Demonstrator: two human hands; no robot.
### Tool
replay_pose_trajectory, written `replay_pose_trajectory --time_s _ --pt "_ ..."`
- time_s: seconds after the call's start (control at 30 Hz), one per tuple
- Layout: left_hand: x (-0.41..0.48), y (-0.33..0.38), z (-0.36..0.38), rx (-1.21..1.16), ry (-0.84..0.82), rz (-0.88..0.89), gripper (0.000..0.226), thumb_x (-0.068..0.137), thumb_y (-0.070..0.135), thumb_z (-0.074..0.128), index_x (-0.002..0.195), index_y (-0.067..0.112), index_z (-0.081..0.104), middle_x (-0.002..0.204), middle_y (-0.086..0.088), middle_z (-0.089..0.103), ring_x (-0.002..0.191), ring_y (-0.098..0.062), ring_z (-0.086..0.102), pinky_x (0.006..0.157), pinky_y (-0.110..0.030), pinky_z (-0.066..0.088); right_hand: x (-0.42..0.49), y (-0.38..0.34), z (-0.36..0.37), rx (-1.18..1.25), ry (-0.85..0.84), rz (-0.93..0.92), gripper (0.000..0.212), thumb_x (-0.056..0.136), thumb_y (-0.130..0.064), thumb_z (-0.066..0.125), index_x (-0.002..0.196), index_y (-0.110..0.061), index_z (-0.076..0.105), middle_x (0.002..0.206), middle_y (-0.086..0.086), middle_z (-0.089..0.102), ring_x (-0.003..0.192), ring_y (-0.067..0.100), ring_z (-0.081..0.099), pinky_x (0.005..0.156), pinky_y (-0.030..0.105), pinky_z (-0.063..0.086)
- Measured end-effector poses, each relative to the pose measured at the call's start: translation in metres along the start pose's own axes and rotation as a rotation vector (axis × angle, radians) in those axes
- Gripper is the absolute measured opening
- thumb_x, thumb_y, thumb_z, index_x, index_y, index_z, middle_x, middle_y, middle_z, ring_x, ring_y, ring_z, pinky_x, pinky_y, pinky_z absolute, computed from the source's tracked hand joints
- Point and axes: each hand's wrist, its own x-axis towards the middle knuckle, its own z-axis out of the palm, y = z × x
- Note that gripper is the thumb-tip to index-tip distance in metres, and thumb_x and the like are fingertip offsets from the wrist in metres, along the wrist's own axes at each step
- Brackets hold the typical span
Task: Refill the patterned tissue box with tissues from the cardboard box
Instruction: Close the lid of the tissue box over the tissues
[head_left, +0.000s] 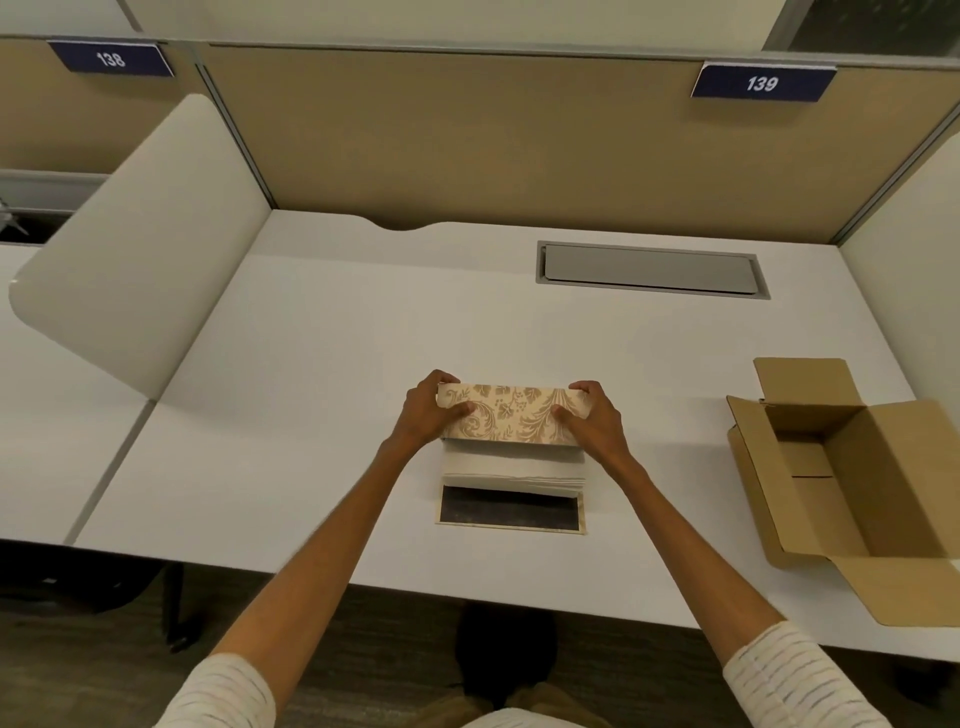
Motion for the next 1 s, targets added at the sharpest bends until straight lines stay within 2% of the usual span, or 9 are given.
replay_pose_trajectory --time_s 0.1,0.27,0.37,0.5,0.57,0.7,0.77,0.87,1.0 --pt "-0.011 -0.004 0.001 -0.02 0.015 0.026 0.047 0.079 0.025 0.081 0.114 0.005 0.056 0.113 -0.011 0.066 0.092 -0.02 0.066 0.063 -0.016 0.055 -0.012 0.005 0.001 0.004 0.019 -0.046 0.046 0.085 -0.025 0.072 0.124 -0.014 0.049 0.125 0.009 0.059 0.113 0.026 0.059 0.094 0.043 0.054" --pt "-0.032 -0.015 0.007 -0.097 0.046 0.044 0.046 0.074 0.025 0.085 0.104 0.007 0.055 0.104 0.001 0.063 0.084 -0.014 0.067 0.057 -0.011 0.057 -0.037 0.018 0.006 0.02 0.074 -0.132 0.045 0.084 -0.022 0.074 0.122 -0.015 0.051 0.125 0.003 0.056 0.114 0.019 0.055 0.088 0.024 0.048" --pt "-0.044 -0.023 0.011 -0.153 0.057 0.031 0.044 0.072 0.022 0.086 0.099 0.008 0.055 0.101 0.007 0.063 0.081 0.002 0.065 0.054 -0.011 0.056 -0.05 0.028 0.011 0.047 0.099 -0.187 0.043 0.084 -0.022 0.073 0.122 -0.017 0.053 0.129 0.001 0.054 0.121 0.018 0.051 0.1 0.033 0.048" --pt "-0.058 -0.033 0.017 -0.178 0.084 0.039 0.04 0.073 0.021 0.086 0.096 0.01 0.054 0.098 0.014 0.063 0.08 0.011 0.064 0.057 -0.008 0.053 -0.06 0.041 0.017 0.019 0.084 -0.178 0.046 0.088 -0.029 0.069 0.13 -0.024 0.05 0.148 0.001 0.043 0.142 0.016 0.034 0.115 0.039 0.035" --pt "-0.064 -0.035 0.019 -0.182 0.101 0.054 0.039 0.073 0.021 0.086 0.095 0.012 0.055 0.097 0.017 0.063 0.083 0.009 0.065 0.058 -0.009 0.054 -0.065 0.046 0.02 0.012 0.073 -0.177 0.048 0.089 -0.032 0.068 0.132 -0.028 0.049 0.152 0.0 0.039 0.144 0.015 0.031 0.114 0.034 0.033" --pt "-0.074 -0.042 0.023 -0.21 0.11 0.069 0.037 0.074 0.018 0.085 0.093 0.015 0.053 0.106 0.009 0.064 0.091 -0.001 0.064 0.062 -0.012 0.056 -0.076 0.054 0.024 0.062 0.087 -0.183 0.048 0.089 -0.03 0.067 0.133 -0.034 0.047 0.15 -0.002 0.042 0.134 0.013 0.043 0.095 0.007 0.038" --pt "-0.079 -0.046 0.026 -0.215 0.114 0.073 0.037 0.075 0.018 0.084 0.096 0.016 0.052 0.115 0.005 0.062 0.096 -0.007 0.063 0.065 -0.011 0.057 -0.083 0.057 0.026 0.09 0.099 -0.201 0.048 0.09 -0.029 0.067 0.133 -0.037 0.048 0.148 -0.005 0.044 0.129 0.008 0.045 0.093 0.004 0.04" --pt "-0.087 -0.053 0.03 -0.225 0.114 0.092 0.043 0.077 0.017 0.082 0.108 0.021 0.054 0.12 0.009 0.06 0.099 -0.002 0.062 0.07 -0.007 0.055 -0.092 0.061 0.03 0.129 0.106 -0.214 0.049 0.09 -0.027 0.067 0.133 -0.039 0.047 0.144 -0.009 0.045 0.127 0.005 0.045 0.101 0.02 0.047" --pt "-0.098 -0.066 0.033 -0.186 0.064 0.104 0.062 0.08 0.017 0.079 0.134 0.03 0.051 0.119 0.035 0.056 0.106 0.018 0.057 0.084 -0.002 0.05 -0.104 0.071 0.035 0.108 0.113 -0.216 0.055 0.091 -0.028 0.066 0.14 -0.035 0.044 0.151 -0.003 0.041 0.133 0.006 0.04 0.103 0.017 0.04"
